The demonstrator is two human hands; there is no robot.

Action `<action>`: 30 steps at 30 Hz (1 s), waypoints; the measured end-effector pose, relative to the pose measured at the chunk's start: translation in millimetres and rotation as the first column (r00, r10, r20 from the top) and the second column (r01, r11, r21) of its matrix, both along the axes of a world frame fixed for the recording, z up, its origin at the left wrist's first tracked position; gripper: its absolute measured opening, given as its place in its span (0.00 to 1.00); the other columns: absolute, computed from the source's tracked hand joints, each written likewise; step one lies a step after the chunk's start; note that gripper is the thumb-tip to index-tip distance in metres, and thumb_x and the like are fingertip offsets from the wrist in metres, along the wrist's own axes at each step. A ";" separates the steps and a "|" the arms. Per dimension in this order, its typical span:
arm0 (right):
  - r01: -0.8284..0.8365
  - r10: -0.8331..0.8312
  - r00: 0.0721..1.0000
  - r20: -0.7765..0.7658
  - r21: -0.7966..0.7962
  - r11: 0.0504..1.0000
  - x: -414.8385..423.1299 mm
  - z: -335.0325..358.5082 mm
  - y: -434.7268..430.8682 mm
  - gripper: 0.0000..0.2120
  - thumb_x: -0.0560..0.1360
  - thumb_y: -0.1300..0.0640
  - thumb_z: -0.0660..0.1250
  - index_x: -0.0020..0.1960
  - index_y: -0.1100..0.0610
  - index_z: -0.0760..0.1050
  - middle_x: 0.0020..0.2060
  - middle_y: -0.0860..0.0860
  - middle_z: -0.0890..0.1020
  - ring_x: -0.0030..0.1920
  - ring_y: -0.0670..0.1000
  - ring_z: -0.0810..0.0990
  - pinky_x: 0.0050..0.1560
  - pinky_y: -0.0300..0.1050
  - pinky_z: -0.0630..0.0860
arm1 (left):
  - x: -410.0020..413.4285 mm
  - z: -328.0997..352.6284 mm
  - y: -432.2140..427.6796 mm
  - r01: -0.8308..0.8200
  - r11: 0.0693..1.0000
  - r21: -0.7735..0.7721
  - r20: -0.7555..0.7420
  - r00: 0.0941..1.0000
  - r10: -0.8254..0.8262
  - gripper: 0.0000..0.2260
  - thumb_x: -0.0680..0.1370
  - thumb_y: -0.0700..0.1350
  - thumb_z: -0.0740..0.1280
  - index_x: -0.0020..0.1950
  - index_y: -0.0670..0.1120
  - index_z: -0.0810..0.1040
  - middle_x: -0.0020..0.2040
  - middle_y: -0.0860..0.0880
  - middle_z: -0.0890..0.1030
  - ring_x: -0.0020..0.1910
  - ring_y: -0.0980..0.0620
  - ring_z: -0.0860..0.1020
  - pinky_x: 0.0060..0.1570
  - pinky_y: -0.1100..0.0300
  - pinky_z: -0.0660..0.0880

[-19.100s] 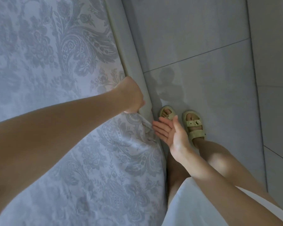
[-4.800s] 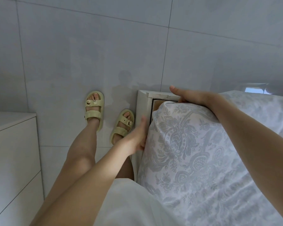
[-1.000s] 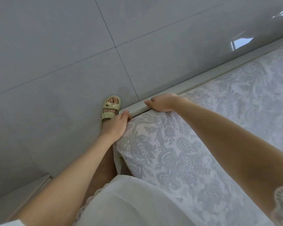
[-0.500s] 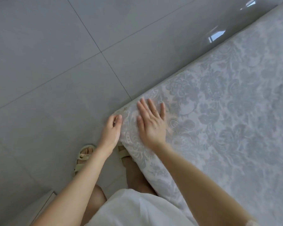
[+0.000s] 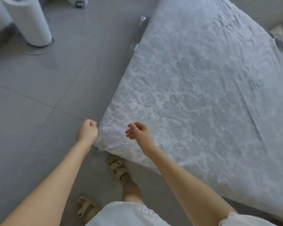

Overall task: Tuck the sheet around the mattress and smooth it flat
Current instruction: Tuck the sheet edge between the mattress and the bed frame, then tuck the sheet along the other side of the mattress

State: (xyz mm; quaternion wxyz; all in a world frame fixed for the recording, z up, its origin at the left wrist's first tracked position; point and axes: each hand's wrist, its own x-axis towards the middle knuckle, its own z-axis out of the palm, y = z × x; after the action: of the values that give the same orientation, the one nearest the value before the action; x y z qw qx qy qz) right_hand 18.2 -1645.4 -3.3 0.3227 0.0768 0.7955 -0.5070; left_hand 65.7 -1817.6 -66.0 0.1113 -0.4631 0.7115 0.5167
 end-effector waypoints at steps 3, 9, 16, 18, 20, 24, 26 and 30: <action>0.120 -0.120 0.992 0.035 0.005 0.993 7.6 41.0 22.9 0.10 0.79 0.58 0.59 0.46 0.59 0.77 0.33 0.54 0.80 0.31 0.50 0.78 0.33 0.40 0.75 | -29.2 45.8 -4.0 0.133 0.991 0.006 -0.088 0.987 -0.132 0.11 0.80 0.39 0.54 0.48 0.44 0.76 0.54 0.37 0.79 0.55 0.37 0.76 0.56 0.42 0.75; 0.288 -0.291 0.956 0.040 0.064 0.956 -1.0 104.5 57.9 0.14 0.80 0.55 0.56 0.44 0.58 0.76 0.28 0.53 0.78 0.24 0.46 0.71 0.25 0.37 0.65 | -99.6 155.7 14.9 0.423 0.906 0.021 -0.229 0.884 -0.407 0.11 0.80 0.34 0.52 0.50 0.39 0.74 0.42 0.41 0.75 0.42 0.44 0.73 0.40 0.56 0.73; 0.410 -0.409 0.912 -0.032 0.075 0.909 -47.2 163.4 50.8 0.16 0.79 0.56 0.56 0.37 0.59 0.75 0.25 0.53 0.74 0.23 0.47 0.67 0.24 0.37 0.62 | -169.0 245.4 12.3 0.637 0.769 -0.056 -0.316 0.719 -0.619 0.10 0.81 0.36 0.54 0.51 0.38 0.75 0.46 0.41 0.76 0.45 0.44 0.74 0.45 0.54 0.73; 0.448 -0.444 0.894 -0.061 0.089 0.890 -66.1 177.8 39.0 0.16 0.79 0.55 0.56 0.37 0.59 0.75 0.25 0.52 0.74 0.24 0.48 0.67 0.25 0.38 0.62 | -186.2 267.1 3.0 0.674 0.736 -0.062 -0.358 0.673 -0.647 0.10 0.81 0.36 0.55 0.50 0.39 0.76 0.45 0.42 0.77 0.46 0.45 0.75 0.46 0.54 0.74; 0.482 -0.475 0.876 -0.087 0.103 0.870 -89.3 189.3 21.0 0.15 0.78 0.55 0.57 0.37 0.59 0.75 0.25 0.52 0.74 0.24 0.48 0.66 0.25 0.38 0.61 | -206.3 286.4 -15.5 0.707 0.703 -0.076 -0.378 0.632 -0.677 0.10 0.81 0.36 0.56 0.49 0.40 0.76 0.45 0.42 0.77 0.45 0.45 0.75 0.49 0.52 0.73; 0.550 -0.532 0.832 -0.157 0.113 0.827 -140.7 213.0 -31.8 0.16 0.79 0.55 0.57 0.36 0.58 0.76 0.26 0.53 0.74 0.25 0.49 0.67 0.25 0.39 0.61 | -255.0 319.6 -75.4 0.739 0.660 -0.132 -0.419 0.562 -0.713 0.11 0.80 0.35 0.56 0.44 0.42 0.76 0.41 0.44 0.77 0.39 0.48 0.73 0.42 0.57 0.72; 0.599 -0.577 0.795 -0.189 0.094 0.795 -162.4 223.0 -61.4 0.17 0.80 0.54 0.57 0.37 0.59 0.76 0.26 0.53 0.74 0.25 0.49 0.67 0.25 0.39 0.61 | -280.3 335.7 -110.9 0.762 0.627 -0.163 -0.430 0.518 -0.740 0.12 0.79 0.35 0.56 0.41 0.43 0.76 0.39 0.45 0.76 0.38 0.49 0.73 0.39 0.59 0.72; 0.661 -0.636 0.740 -0.220 0.058 0.749 -197.4 235.6 -119.0 0.16 0.80 0.54 0.58 0.39 0.60 0.77 0.26 0.53 0.74 0.25 0.48 0.67 0.25 0.38 0.61 | -330.6 361.3 -181.8 0.787 0.577 -0.216 -0.422 0.458 -0.782 0.12 0.79 0.36 0.58 0.39 0.46 0.77 0.39 0.47 0.78 0.39 0.49 0.74 0.45 0.55 0.74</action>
State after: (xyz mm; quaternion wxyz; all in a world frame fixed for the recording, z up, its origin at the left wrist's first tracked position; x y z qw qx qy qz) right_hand -179.2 -1764.4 232.3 0.0441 0.3225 0.7772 -0.5385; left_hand -264.9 -1999.4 295.2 0.1609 0.0585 0.8449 0.5067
